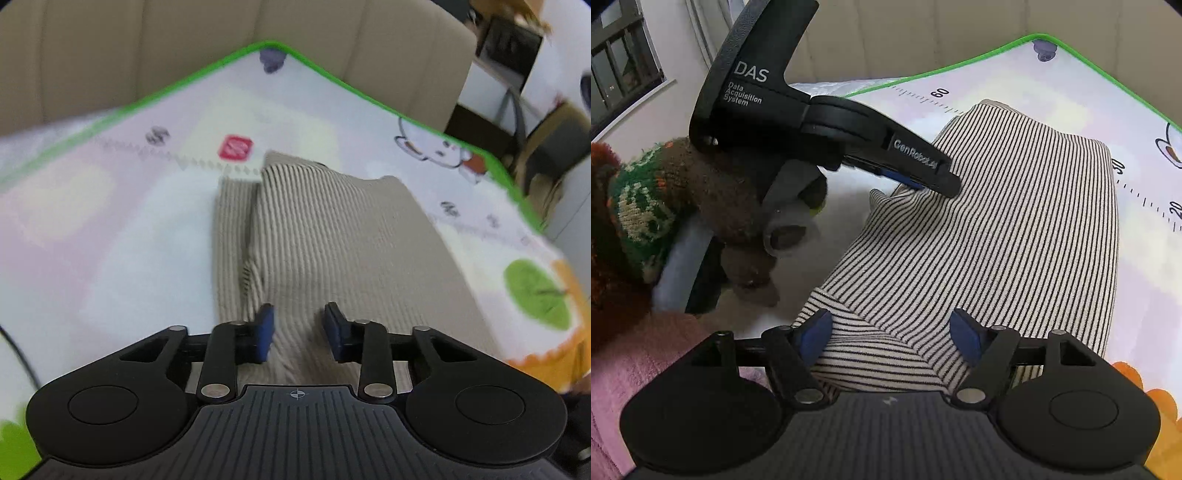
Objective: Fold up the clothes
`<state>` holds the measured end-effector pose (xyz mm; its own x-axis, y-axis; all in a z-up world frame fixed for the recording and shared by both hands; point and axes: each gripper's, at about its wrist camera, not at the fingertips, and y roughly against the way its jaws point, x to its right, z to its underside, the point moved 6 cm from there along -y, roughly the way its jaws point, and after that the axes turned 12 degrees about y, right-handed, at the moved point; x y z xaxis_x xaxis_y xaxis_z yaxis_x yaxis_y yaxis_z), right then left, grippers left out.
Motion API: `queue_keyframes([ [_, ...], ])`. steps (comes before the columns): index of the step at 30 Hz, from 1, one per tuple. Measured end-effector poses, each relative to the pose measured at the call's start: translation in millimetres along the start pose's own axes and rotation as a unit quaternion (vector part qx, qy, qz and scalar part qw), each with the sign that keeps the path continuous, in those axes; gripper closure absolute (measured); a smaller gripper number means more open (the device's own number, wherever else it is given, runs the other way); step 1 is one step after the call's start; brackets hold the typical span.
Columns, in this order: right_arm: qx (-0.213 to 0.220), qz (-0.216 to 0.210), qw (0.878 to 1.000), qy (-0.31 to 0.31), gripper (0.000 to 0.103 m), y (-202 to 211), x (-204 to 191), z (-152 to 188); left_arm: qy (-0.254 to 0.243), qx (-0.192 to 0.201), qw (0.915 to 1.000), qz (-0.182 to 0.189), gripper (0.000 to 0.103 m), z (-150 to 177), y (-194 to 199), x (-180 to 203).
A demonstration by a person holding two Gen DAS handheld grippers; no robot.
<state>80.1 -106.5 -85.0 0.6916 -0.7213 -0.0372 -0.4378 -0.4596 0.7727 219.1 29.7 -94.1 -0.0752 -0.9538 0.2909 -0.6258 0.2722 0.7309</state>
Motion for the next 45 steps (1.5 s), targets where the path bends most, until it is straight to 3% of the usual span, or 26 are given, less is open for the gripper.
queue_keyframes([
  [1,-0.001,-0.001,1.000,0.001,0.031,1.4,0.8,-0.7,-0.023,0.018,0.9982,-0.052,0.056,-0.8,0.3,-4.3],
  [2,-0.002,-0.002,1.000,0.001,0.031,2.8,1.7,-1.5,-0.045,0.035,0.9933,-0.100,0.032,-1.8,1.1,-8.8],
  [3,-0.002,-0.005,1.000,-0.002,0.031,5.5,3.4,-2.0,-0.056,0.042,0.9898,-0.124,0.032,-3.0,1.2,-15.3],
  [5,0.001,-0.005,1.000,-0.011,0.032,1.0,7.0,-8.5,-0.013,0.033,0.9905,-0.133,0.043,-6.2,4.0,-31.7],
  [9,0.032,-0.010,0.999,-0.011,0.046,19.5,8.0,-16.0,0.040,0.026,0.9931,-0.107,0.039,-9.8,9.8,-41.9],
  [14,-0.044,-0.006,0.999,0.018,0.044,-8.1,2.6,10.1,0.005,0.031,0.9941,-0.104,0.032,-7.2,8.2,-27.5],
  [20,-0.026,-0.001,0.999,0.046,0.044,10.4,-7.8,-3.9,0.019,0.028,0.9945,-0.099,0.025,-5.7,7.2,-29.5],
  [22,-0.041,0.000,0.996,0.075,0.039,8.7,-14.1,-1.3,0.018,0.027,0.9947,-0.097,0.024,-5.1,6.4,-28.7],
  [23,-0.057,0.003,0.994,0.095,0.033,2.8,-16.8,4.4,0.016,0.026,0.9948,-0.097,0.024,-5.0,5.8,-27.9],
  [26,-0.083,0.031,0.983,0.160,0.031,-7.5,-25.0,17.1,0.012,0.027,0.9950,-0.095,0.020,-3.8,6.7,-26.9],
  [34,-0.062,0.074,0.941,0.323,0.029,-1.2,-56.4,16.6,0.025,0.027,0.9950,-0.093,0.018,-3.6,8.2,-28.7],
  [38,-0.058,0.088,0.917,0.385,0.029,-20.0,-65.1,25.4,0.055,0.026,0.9955,-0.073,0.018,-7.8,23.0,-34.3],
  [40,-0.049,0.086,0.912,0.399,0.029,-24.6,-65.9,24.7,0.035,0.038,0.9971,-0.055,0.016,-12.8,38.0,-30.1],
  [42,-0.045,0.059,0.934,0.350,0.046,-23.4,-54.8,14.9,-0.003,0.050,0.9982,-0.034,0.008,-17.3,55.6,-22.2],
  [43,-0.043,0.037,0.956,0.289,0.054,-20.7,-39.2,6.2,-0.040,0.058,0.9972,-0.023,0.008,-16.4,66.7,-15.3],
  [45,-0.038,-0.015,0.987,0.154,0.058,-15.9,-5.9,-7.1,-0.128,0.068,0.9894,-0.006,0.007,-8.4,88.4,-1.7],
])
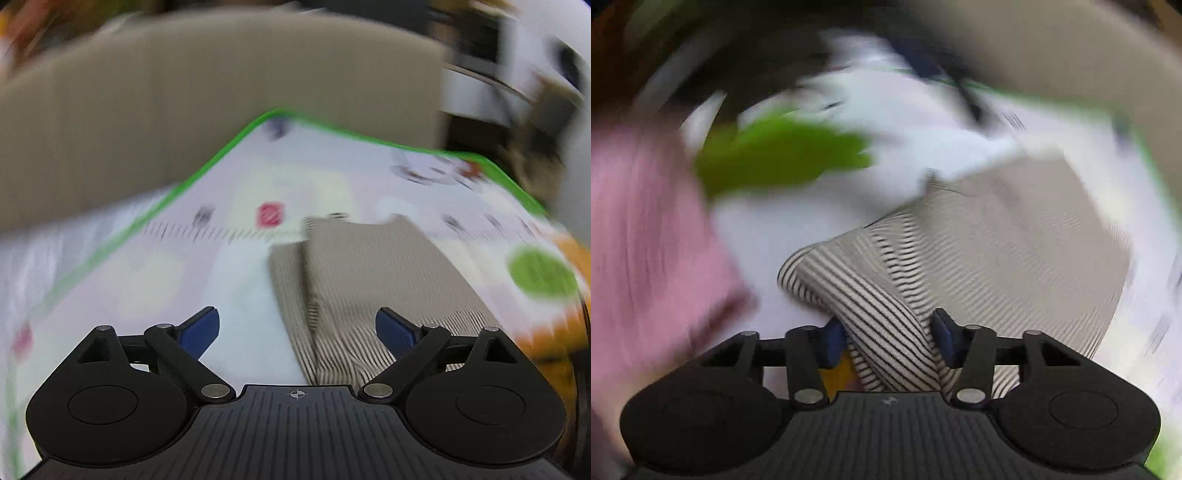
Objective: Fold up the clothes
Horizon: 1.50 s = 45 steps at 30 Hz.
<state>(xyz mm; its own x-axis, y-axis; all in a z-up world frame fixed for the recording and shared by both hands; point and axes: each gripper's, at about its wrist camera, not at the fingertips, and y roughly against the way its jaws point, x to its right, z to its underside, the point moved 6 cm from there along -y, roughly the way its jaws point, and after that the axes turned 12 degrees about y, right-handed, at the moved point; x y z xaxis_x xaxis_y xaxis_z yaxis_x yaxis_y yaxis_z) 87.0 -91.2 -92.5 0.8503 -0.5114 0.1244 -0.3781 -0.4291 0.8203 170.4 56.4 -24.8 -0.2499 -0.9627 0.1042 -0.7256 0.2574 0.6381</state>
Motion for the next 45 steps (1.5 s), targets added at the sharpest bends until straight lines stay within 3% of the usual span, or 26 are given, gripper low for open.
queue_keyframes([
  [2,0.017,-0.061,0.988,-0.143,0.060,3.3,32.6,4.6,-0.081,0.005,0.9964,0.027,0.007,8.8,19.9,13.5],
  [5,0.035,-0.117,0.956,-0.267,0.061,4.5,60.8,17.7,-0.189,-0.011,0.9796,0.067,0.005,32.4,36.5,36.8],
  [7,0.042,-0.135,0.943,-0.301,0.061,1.7,66.0,23.7,-0.254,-0.028,0.9634,0.080,0.004,49.3,39.1,53.8],
  [9,0.047,-0.139,0.939,-0.312,0.061,-0.4,63.5,24.4,-0.298,-0.038,0.9511,0.073,0.004,65.5,29.5,68.6],
  [11,0.049,-0.138,0.940,-0.309,0.061,0.8,61.8,23.7,-0.313,-0.042,0.9472,0.055,0.004,75.1,14.2,80.4],
  [15,0.048,-0.103,0.958,-0.263,0.060,14.8,59.7,21.7,-0.271,-0.041,0.9612,0.034,0.003,80.2,-17.7,86.3],
  [17,0.051,-0.052,0.976,-0.206,0.056,29.2,56.4,20.5,-0.252,-0.035,0.9666,0.035,0.003,76.9,-20.0,82.1],
  [19,0.051,-0.009,0.989,-0.139,0.038,40.8,46.6,18.6,-0.233,-0.030,0.9714,0.038,0.003,72.6,-19.0,75.5],
  [20,0.047,0.002,0.992,-0.115,0.035,38.8,41.2,17.8,-0.222,-0.029,0.9739,0.039,0.003,70.5,-18.1,72.2],
  [25,0.025,0.045,0.999,-0.014,0.034,21.7,15.4,11.1,-0.204,-0.025,0.9779,0.036,0.003,66.9,-17.0,68.6],
  [30,0.001,0.095,0.993,0.075,0.032,-5.3,-11.6,5.8,-0.203,-0.019,0.9785,0.029,0.003,66.8,-15.6,67.2],
  [32,-0.008,0.119,0.986,0.114,0.041,-14.3,-19.2,8.5,-0.201,-0.019,0.9790,0.023,0.003,66.7,-15.7,65.7],
  [33,-0.011,0.130,0.983,0.130,0.062,-18.6,-22.0,9.6,-0.200,-0.019,0.9794,0.020,0.003,66.5,-15.6,64.8],
  [34,-0.008,0.128,0.984,0.123,0.067,-17.6,-19.3,8.3,-0.196,-0.017,0.9802,0.018,0.003,65.2,-14.3,63.1],
  [38,0.011,0.110,0.992,0.067,0.071,-2.8,-1.8,-0.3,-0.148,0.012,0.9887,0.023,0.003,48.6,3.5,51.2],
  [42,0.018,0.083,0.995,0.044,0.074,10.8,1.1,-2.9,-0.004,0.047,0.9969,0.062,0.003,14.4,22.8,17.0],
  [45,0.008,0.049,0.998,0.033,0.075,14.6,0.6,-2.2,0.065,0.046,0.9965,0.023,0.004,-8.4,3.5,-2.5],
])
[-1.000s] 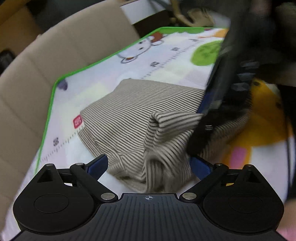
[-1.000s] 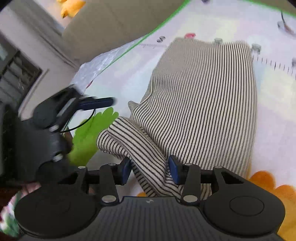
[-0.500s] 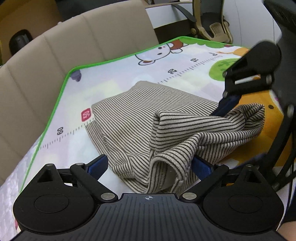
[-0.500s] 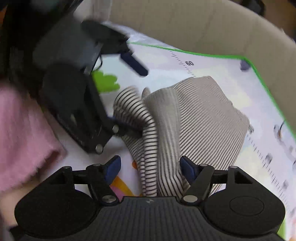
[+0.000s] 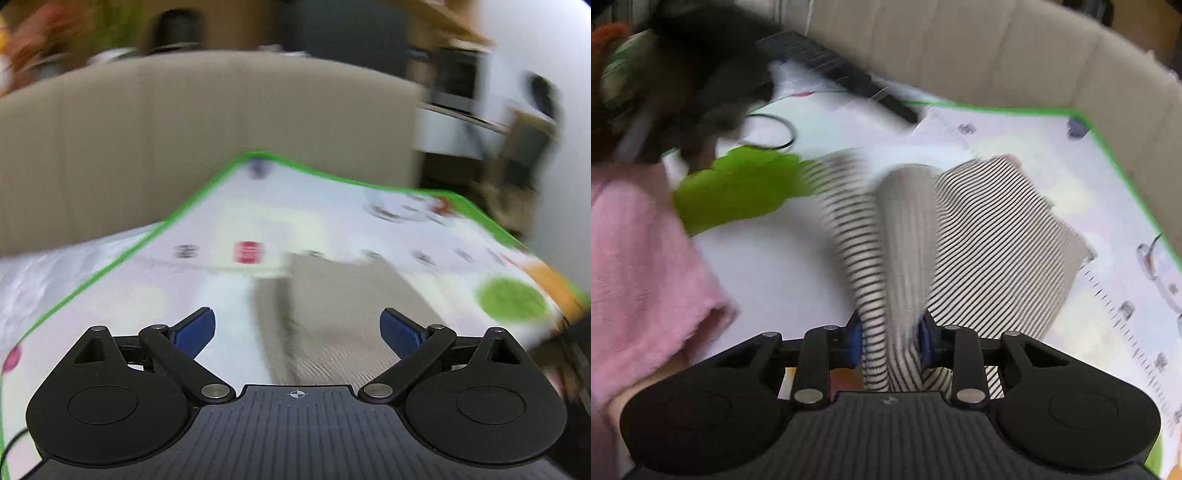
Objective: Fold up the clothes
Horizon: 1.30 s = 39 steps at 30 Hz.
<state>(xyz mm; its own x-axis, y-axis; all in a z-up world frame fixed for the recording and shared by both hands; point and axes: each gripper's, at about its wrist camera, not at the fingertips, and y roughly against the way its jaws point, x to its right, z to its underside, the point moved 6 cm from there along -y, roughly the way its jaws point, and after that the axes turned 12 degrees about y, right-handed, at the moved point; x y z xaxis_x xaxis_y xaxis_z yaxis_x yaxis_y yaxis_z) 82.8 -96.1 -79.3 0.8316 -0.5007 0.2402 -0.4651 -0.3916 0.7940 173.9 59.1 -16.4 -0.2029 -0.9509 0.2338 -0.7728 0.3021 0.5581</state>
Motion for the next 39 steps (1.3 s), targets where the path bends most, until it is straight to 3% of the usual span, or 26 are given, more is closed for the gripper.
queue_keyframes([
  [4,-0.019,-0.025,0.999,0.030,0.076,11.4,-4.3,-2.0,0.020,-0.037,0.9990,-0.015,0.004,-7.2,-47.8,-0.4],
  [8,-0.018,-0.030,0.999,0.040,0.077,36.7,18.7,-19.3,0.005,-0.093,0.9957,0.008,0.004,21.1,-86.2,-2.2],
  [11,-0.022,-0.021,0.997,0.074,0.077,41.6,45.0,-43.5,0.000,-0.129,0.9916,-0.006,0.004,42.8,-101.1,-21.8],
  [12,-0.025,-0.015,0.995,0.092,0.077,38.6,54.7,-52.5,0.022,-0.139,0.9901,-0.002,0.004,46.1,-103.6,-31.3],
  [14,-0.030,0.001,0.991,0.129,0.079,33.1,76.8,-66.4,0.050,-0.140,0.9889,0.008,0.004,44.8,-104.9,-40.5],
  [19,-0.050,0.042,0.983,0.171,0.089,-27.3,128.5,-86.9,0.082,-0.128,0.9881,0.021,0.004,38.8,-102.9,-48.1],
  [20,-0.055,0.050,0.982,0.171,0.100,-41.1,134.1,-87.5,0.088,-0.127,0.9877,0.025,0.004,36.9,-103.2,-50.3],
  [21,-0.061,0.057,0.982,0.171,0.103,-54.8,139.7,-88.2,0.093,-0.125,0.9874,0.029,0.004,35.1,-103.4,-52.3],
  [26,-0.078,0.063,0.985,0.142,0.103,-96.8,151.9,-81.2,0.098,-0.120,0.9873,0.037,0.004,32.3,-104.7,-54.5],
  [33,-0.064,0.099,0.986,0.115,0.102,-85.6,149.4,-77.4,0.105,-0.120,0.9863,0.044,0.003,30.2,-107.9,-55.5],
  [36,-0.030,0.109,0.991,0.075,0.091,-42.3,154.6,-86.2,0.105,-0.120,0.9862,0.043,0.003,30.4,-106.8,-55.3],
  [38,0.004,0.088,0.995,0.054,0.060,-5.1,150.6,-91.0,0.104,-0.121,0.9862,0.041,0.003,30.2,-106.8,-54.6],
  [39,0.015,0.069,0.996,0.049,0.050,7.8,145.7,-91.3,0.104,-0.122,0.9863,0.040,0.003,30.1,-106.8,-54.2],
])
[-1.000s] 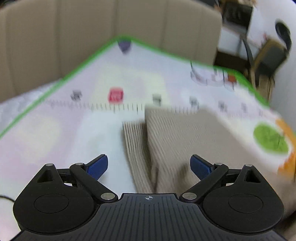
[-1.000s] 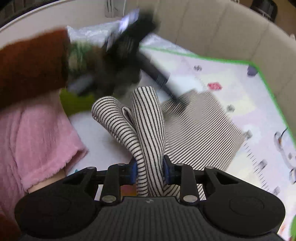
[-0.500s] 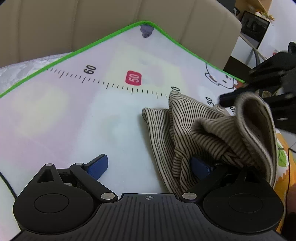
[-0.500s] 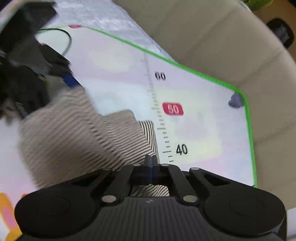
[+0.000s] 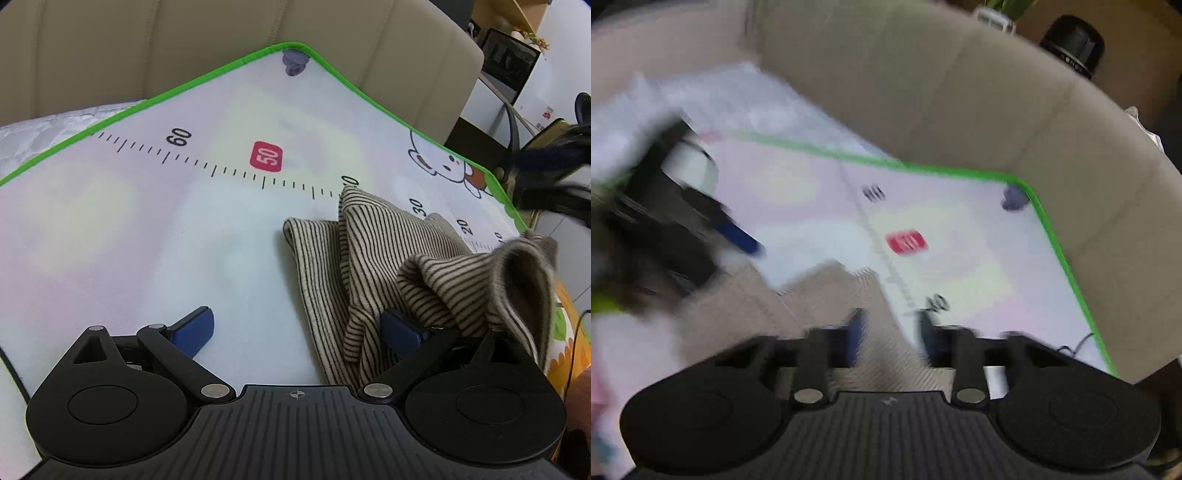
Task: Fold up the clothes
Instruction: 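Fold the held striped edge over the stack with the right gripper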
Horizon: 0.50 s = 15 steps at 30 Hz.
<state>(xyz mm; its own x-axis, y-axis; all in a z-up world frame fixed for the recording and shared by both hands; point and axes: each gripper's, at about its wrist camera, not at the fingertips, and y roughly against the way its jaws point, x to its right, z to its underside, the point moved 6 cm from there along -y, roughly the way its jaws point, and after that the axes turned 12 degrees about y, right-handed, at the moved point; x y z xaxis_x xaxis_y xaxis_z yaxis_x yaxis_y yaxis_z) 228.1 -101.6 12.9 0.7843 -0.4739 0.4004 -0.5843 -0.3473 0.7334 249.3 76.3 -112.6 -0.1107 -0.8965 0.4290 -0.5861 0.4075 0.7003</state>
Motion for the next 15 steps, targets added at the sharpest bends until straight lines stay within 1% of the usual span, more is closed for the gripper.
queue_keyframes([
  [1,0.011,-0.019,1.000,-0.005,0.039,13.4,-3.1,-1.1,0.000,-0.001,1.0000,-0.001,0.003,0.0,0.0,0.5],
  [2,0.013,-0.035,0.999,-0.006,0.037,22.3,-9.1,0.2,-0.002,-0.001,1.0000,-0.003,0.002,0.4,-0.2,1.0],
  [3,0.014,-0.050,0.999,-0.006,0.036,31.0,-15.2,1.5,-0.003,-0.002,1.0000,-0.004,0.002,0.9,-0.4,1.6],
  [4,0.006,-0.060,0.998,0.005,0.035,31.6,-22.9,4.1,-0.005,-0.002,1.0000,-0.005,0.002,1.5,-0.5,2.2],
  [6,-0.005,-0.057,0.997,0.045,0.033,23.4,-37.8,7.7,-0.008,-0.003,0.9999,-0.008,0.002,2.8,-0.7,2.9],
  [7,-0.009,-0.056,0.996,0.063,0.030,17.4,-43.5,8.3,-0.009,-0.003,0.9999,-0.008,0.001,3.4,-0.4,2.9],
  [10,-0.027,-0.082,0.993,0.085,0.030,-13.4,-56.6,7.5,-0.008,-0.003,0.9999,-0.006,0.001,4.6,1.0,0.7],
  [15,-0.026,-0.102,0.987,0.120,0.030,-8.3,-76.4,8.0,-0.002,-0.004,1.0000,0.001,0.000,4.3,0.6,-3.1],
])
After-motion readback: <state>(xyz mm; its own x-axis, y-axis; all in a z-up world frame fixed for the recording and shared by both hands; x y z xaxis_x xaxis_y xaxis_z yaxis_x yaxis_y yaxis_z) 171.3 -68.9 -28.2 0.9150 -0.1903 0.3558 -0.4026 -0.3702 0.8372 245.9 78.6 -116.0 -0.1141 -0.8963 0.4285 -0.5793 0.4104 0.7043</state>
